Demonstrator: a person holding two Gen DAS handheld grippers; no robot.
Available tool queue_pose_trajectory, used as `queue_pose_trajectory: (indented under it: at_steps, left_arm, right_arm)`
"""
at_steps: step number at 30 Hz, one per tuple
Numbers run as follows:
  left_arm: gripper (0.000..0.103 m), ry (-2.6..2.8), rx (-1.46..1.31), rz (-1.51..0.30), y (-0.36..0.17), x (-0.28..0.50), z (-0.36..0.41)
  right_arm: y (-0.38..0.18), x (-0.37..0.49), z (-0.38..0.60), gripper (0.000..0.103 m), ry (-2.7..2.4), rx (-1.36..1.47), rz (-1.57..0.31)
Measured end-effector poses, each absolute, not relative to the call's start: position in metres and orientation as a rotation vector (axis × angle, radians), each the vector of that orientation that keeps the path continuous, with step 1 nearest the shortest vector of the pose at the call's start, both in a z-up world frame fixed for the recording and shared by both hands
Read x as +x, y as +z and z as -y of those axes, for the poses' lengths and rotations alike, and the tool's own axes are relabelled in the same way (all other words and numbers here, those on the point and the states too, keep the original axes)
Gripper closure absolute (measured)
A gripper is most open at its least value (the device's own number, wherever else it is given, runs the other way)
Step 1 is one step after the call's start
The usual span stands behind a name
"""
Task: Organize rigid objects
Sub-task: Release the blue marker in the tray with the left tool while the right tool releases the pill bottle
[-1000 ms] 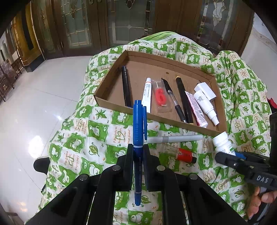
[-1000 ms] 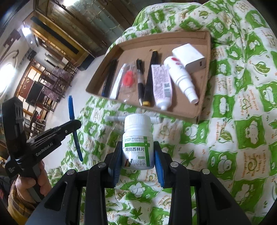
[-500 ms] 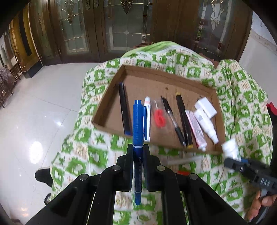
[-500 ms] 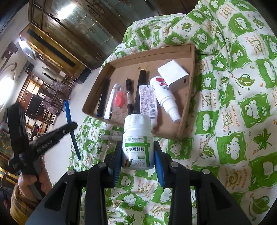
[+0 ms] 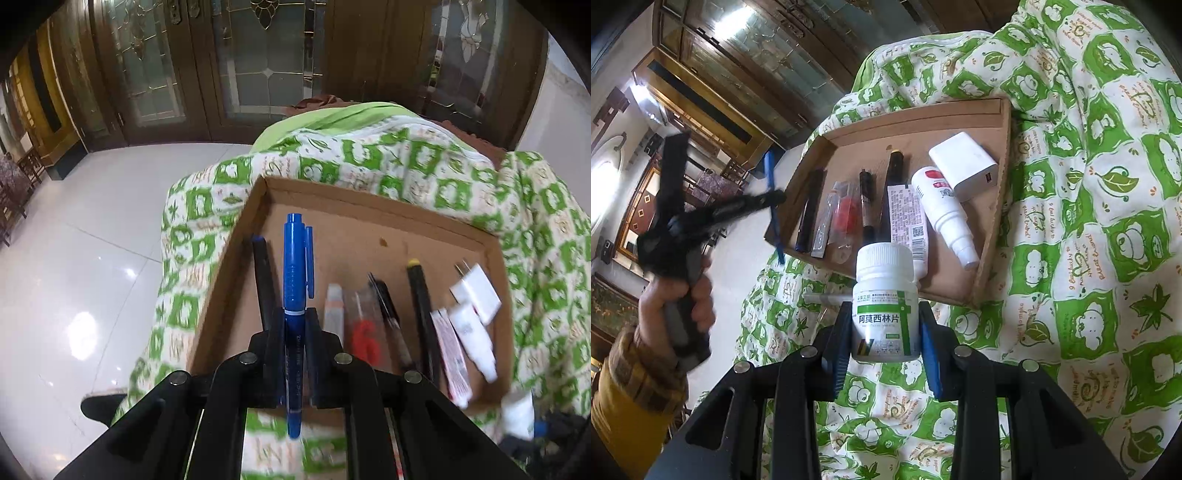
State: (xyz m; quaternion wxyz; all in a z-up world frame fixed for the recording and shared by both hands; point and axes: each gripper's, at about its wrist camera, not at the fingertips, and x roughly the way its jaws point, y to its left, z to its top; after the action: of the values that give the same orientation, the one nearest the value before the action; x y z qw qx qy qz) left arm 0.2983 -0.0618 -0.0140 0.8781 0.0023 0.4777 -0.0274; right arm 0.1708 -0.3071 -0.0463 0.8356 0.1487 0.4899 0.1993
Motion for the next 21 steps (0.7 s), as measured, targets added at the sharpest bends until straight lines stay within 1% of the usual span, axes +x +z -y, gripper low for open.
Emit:
queue_pose_trajectory:
  at_steps: [9, 15, 21]
  left_arm:
    - [0.094, -0.08, -0.024, -0.993, -0.034, 0.335, 0.058]
    - [0.094, -0.08, -0.017, -1.039, -0.058, 0.34, 0.056]
    - [0.094, -0.09, 0.005, -1.058, -0.068, 0.339, 0.059]
  right_arm:
    - [-0.039, 0.19, 0.305, 0.07, 0.421, 0.315, -1.012]
    - [-0.026, 0.24, 0.317, 0.07, 0.343, 0.332, -0.959]
    - [-0.024, 0.289, 0.299, 0.07, 0.345, 0.29, -0.932]
